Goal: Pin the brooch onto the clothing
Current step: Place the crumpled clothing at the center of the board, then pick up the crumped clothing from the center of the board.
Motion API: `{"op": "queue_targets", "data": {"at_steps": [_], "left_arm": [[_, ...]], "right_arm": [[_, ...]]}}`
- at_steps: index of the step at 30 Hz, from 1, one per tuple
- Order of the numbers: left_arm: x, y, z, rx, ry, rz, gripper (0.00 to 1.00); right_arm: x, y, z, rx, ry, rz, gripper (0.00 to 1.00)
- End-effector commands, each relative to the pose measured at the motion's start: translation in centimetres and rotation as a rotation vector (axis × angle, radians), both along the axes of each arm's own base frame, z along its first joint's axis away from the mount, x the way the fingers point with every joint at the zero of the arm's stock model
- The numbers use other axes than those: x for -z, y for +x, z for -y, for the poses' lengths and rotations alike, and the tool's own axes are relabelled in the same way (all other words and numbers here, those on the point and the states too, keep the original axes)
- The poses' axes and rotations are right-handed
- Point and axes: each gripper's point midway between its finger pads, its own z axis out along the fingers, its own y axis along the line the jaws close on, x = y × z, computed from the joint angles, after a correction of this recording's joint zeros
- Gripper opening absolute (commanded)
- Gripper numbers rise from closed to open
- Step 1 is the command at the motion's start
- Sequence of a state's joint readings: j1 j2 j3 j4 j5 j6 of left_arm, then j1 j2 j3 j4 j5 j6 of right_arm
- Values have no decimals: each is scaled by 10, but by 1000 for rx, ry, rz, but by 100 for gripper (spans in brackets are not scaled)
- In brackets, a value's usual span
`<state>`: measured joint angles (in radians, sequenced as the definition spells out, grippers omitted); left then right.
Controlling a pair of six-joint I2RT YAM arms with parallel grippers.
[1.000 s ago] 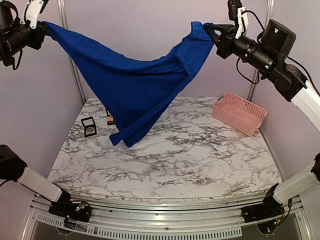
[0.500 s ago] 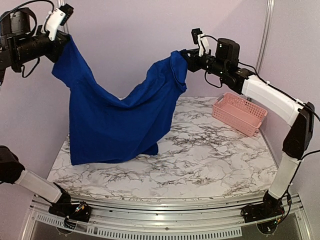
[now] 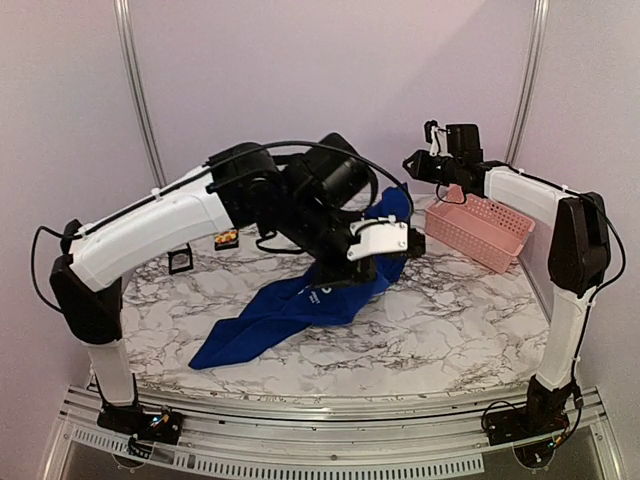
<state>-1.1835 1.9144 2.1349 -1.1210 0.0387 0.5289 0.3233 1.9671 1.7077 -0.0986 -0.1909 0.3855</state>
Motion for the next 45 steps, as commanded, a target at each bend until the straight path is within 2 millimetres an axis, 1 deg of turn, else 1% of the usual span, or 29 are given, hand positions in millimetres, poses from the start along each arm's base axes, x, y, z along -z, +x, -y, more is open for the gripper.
{"op": "queue_targets", "data": {"at_steps": [1, 2, 3, 4, 5, 6, 8, 10, 11, 12, 14, 15, 16, 17, 18, 19, 20, 21, 22, 24, 27, 30, 33, 36, 38, 39, 41, 43, 45], "left_arm": [[53, -70, 39, 215, 95, -114, 27], [61, -80, 42, 242, 110, -132, 59], [65, -88, 42, 266, 120, -147, 78], [66, -93, 40, 287, 127, -151, 95], [63, -95, 37, 301, 129, -148, 99], [59, -95, 33, 302, 127, -139, 99], [46, -86, 17, 278, 128, -121, 99], [38, -71, -7, 221, 149, -124, 100], [38, -62, -21, 181, 168, -135, 100], [38, -44, -39, 122, 180, -144, 100], [48, -16, -79, 19, 217, -147, 99], [51, -2, -106, -45, 224, -142, 99], [61, 11, -130, -106, 242, -150, 98], [72, 22, -153, -166, 256, -165, 94], [85, 31, -178, -226, 275, -182, 88], [109, 33, -204, -277, 320, -208, 78], [122, 36, -227, -325, 340, -208, 72], [137, 36, -247, -359, 371, -202, 69], [151, 33, -263, -378, 397, -199, 69], [180, 20, -291, -396, 460, -204, 72], [213, -2, -313, -398, 519, -234, 72], [232, -10, -320, -415, 525, -248, 72], [242, -6, -325, -442, 533, -220, 72], [249, -4, -329, -453, 551, -202, 72], [255, -6, -334, -456, 570, -198, 72], [257, -6, -337, -458, 582, -192, 72], [261, -7, -341, -454, 603, -187, 72], [264, -6, -343, -454, 619, -178, 71], [265, -3, -343, -461, 627, -174, 67]], "right_arm": [[33, -30, 43, 97, -60, -188, 46], [26, -39, 52, 113, -89, -182, 56], [23, -47, 59, 128, -120, -185, 63], [24, -54, 65, 130, -162, -194, 69], [19, -64, 70, 137, -189, -198, 73], [18, -72, 75, 143, -209, -214, 76], [23, -91, 80, 147, -227, -275, 78], [35, -112, 77, 135, -216, -341, 78], [43, -123, 70, 117, -215, -371, 77], [48, -137, 63, 100, -213, -393, 76], [63, -168, 41, 50, -229, -445, 75], [69, -184, 32, 30, -241, -470, 74], [78, -200, 20, 2, -259, -499, 74], [87, -217, 11, -13, -270, -541, 73], [97, -233, 1, -35, -290, -578, 72], [109, -253, -10, -58, -310, -622, 72], [121, -269, -14, -68, -335, -665, 71], [132, -283, -18, -58, -343, -712, 71], [144, -296, -21, -61, -357, -750, 70], [165, -312, -19, -16, -383, -787, 69], [194, -329, -21, 9, -411, -837, 66], [218, -335, -31, 8, -418, -863, 65], [240, -334, -41, 1, -399, -889, 62], [259, -328, -43, 11, -436, -892, 54], [268, -321, -38, 43, -491, -879, 46], [273, -317, -33, 69, -534, -871, 43], [274, -299, -22, 126, -608, -819, 41], [271, -275, -16, 160, -639, -769, 40], [267, -248, -11, 170, -649, -730, 39]]}}
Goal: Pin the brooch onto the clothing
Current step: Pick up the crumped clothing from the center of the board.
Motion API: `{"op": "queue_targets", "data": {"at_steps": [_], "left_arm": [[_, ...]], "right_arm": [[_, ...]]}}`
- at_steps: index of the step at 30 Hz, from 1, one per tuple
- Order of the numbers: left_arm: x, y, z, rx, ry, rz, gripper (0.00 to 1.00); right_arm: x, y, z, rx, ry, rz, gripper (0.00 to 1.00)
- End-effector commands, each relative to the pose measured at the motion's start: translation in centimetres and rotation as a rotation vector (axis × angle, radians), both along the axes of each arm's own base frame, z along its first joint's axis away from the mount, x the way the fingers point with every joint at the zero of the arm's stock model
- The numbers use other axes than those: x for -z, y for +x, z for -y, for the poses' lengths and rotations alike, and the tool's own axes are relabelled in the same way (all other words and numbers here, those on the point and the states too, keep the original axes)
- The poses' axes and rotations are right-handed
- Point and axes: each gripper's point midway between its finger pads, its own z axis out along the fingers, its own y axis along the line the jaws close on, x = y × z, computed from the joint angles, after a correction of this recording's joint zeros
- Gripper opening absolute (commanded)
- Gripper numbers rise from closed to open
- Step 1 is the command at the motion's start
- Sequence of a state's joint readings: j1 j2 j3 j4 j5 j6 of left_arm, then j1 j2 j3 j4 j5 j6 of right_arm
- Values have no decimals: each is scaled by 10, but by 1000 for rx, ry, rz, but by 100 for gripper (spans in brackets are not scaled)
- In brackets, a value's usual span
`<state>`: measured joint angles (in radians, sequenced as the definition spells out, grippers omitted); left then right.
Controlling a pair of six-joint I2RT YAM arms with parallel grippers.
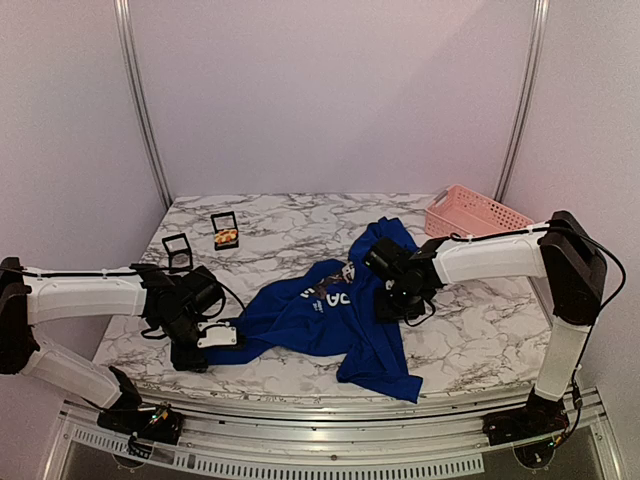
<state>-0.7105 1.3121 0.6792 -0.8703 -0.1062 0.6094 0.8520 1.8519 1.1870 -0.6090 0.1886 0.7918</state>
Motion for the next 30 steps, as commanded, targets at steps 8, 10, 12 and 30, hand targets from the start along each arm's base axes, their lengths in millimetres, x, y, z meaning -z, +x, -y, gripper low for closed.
{"op": "queue_targets", "data": {"at_steps": [8, 10, 12, 30], "left_arm": [[17, 4, 6, -48, -7, -22, 52], [14, 5, 10, -48, -32, -18, 49], [13, 4, 14, -51, -48, -27, 47], [20, -3, 24, -64, -116, -64, 26]], "right_arm": [[1, 80, 52, -64, -245, 84, 39], [-12, 80, 47, -103, -236, 76, 41], [-25, 70, 48, -113, -212, 53, 44], [-4, -107, 100, 194, 62, -329, 74]]}}
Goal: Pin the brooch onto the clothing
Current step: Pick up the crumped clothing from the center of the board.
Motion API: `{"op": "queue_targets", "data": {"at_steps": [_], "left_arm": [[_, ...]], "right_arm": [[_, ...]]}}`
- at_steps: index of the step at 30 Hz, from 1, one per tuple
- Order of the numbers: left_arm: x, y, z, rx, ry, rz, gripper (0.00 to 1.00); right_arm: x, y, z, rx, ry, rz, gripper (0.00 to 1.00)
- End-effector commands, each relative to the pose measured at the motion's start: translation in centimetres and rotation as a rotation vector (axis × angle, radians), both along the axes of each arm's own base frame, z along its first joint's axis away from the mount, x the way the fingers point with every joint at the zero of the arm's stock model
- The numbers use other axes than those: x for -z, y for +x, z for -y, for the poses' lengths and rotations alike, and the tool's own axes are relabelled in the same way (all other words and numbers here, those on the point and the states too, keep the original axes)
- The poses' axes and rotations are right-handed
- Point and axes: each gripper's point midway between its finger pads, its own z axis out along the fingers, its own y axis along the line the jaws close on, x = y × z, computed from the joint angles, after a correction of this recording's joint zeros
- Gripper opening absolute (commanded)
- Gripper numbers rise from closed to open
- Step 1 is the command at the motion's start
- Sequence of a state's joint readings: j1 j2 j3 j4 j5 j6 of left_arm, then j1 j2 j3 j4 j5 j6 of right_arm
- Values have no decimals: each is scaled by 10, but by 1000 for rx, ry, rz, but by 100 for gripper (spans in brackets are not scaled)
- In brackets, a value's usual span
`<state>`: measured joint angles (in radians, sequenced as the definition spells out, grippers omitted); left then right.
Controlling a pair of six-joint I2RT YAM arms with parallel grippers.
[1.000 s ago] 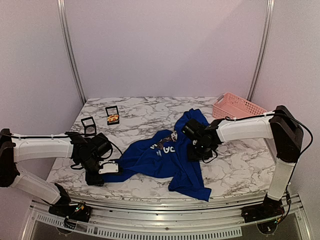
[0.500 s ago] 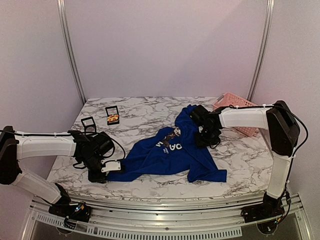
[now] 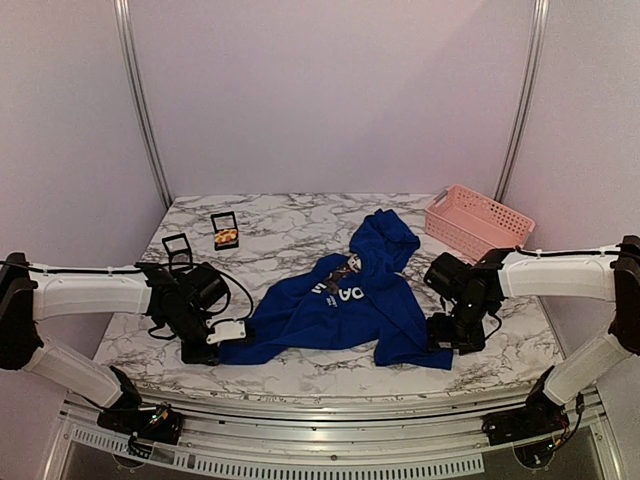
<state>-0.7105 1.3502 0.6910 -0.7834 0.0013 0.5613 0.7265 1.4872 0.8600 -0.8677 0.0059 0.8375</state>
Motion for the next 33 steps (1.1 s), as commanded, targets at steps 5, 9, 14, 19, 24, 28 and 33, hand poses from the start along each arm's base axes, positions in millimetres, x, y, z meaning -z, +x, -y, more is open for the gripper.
{"op": "queue_targets", "data": {"at_steps": [5, 9, 14, 19, 24, 28, 33], "left_arm": [[2, -2, 1, -62, -27, -10, 0], [-8, -1, 2, -62, -30, -6, 0], [-18, 10, -1, -59, -5, 31, 0], [-73, 52, -17, -167, -10, 138, 0], [-184, 83, -21, -181, -109, 285, 0], [-301, 95, -11, -138, -267, 483, 0], [-409, 99, -11, -134, -396, 730, 0]], "right_arm": [[10, -24, -32, 70, 196, -79, 70], [9, -31, -55, 78, 311, -87, 56], [15, -34, -52, 103, 285, -90, 7], [-57, 8, -51, 87, 248, 100, 0], [-221, 64, -43, 39, 233, 477, 0], [-362, 76, -33, -8, 345, 786, 0], [-458, 75, -30, -94, 443, 1039, 0]]}}
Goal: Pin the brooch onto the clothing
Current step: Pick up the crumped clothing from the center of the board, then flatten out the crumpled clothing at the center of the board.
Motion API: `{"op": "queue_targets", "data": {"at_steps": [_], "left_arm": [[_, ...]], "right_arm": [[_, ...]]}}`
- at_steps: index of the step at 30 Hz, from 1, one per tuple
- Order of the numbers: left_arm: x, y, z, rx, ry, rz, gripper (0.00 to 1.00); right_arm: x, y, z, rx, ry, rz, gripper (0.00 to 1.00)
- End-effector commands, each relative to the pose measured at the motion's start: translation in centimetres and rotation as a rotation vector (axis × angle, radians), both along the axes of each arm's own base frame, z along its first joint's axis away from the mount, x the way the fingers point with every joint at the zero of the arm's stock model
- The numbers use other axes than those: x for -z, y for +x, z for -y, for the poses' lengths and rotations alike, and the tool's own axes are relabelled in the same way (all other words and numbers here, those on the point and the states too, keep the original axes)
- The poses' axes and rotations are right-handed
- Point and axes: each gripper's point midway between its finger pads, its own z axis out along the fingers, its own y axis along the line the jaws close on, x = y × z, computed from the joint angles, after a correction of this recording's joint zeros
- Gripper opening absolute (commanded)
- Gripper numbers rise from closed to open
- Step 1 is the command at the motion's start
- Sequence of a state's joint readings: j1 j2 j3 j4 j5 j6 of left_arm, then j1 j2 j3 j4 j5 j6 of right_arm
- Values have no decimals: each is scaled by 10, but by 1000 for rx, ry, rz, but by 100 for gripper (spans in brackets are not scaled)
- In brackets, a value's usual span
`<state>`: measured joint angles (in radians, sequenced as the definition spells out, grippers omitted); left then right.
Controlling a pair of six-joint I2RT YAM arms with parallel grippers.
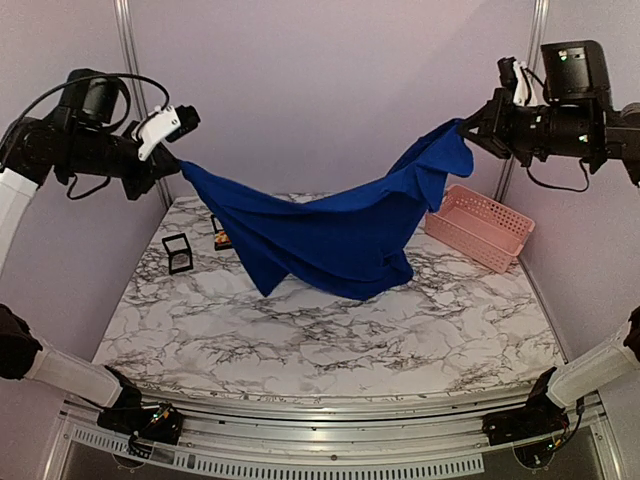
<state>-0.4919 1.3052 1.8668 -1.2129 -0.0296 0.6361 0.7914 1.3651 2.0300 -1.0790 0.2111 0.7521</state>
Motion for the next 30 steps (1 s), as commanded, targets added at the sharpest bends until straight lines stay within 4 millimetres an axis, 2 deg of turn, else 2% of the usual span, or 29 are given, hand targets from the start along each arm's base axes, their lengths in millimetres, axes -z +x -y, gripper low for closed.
{"op": "queue_targets", "data": {"at_steps": [1, 6, 8, 11, 14, 16, 20, 21, 23, 25, 27, 28, 30], "left_arm": [[-44, -18, -15, 3, -1, 75, 0], [-86, -29, -22, -20, -83, 176, 0], [-85, -32, -18, -5, -108, 162, 0], [-70, -22, -11, -13, -111, 115, 0], [-66, 0, -1, -50, -150, 103, 0], [-70, 22, 3, -103, -177, 124, 0], [-74, 76, 4, -245, -190, 203, 0], [-76, 94, 3, -288, -195, 241, 0], [-82, 121, 3, -349, -207, 301, 0], [-99, 142, -1, -409, -222, 376, 0], [-124, 154, -6, -458, -242, 460, 0], [-137, 157, -8, -474, -253, 501, 0], [-162, 158, -11, -481, -268, 575, 1]], "right_arm": [[-32, -6, 25, 5, -121, 155, 0], [-84, -27, 35, -34, -8, 314, 0], [-99, -33, 40, -36, 9, 373, 0], [-100, -20, 42, 10, -41, 408, 0], [-95, 10, 35, 18, -86, 420, 0], [-89, 39, 34, -14, -86, 416, 0], [-73, 110, 28, -57, -82, 426, 0], [-77, 120, 25, -84, -69, 464, 0], [-93, 144, 16, -131, -34, 575, 0], [-124, 150, 16, -156, 17, 692, 0], [-161, 151, 16, -172, 66, 812, 0], [-187, 140, 18, -181, 93, 903, 0], [-211, 136, 21, -169, 128, 1022, 0]]}}
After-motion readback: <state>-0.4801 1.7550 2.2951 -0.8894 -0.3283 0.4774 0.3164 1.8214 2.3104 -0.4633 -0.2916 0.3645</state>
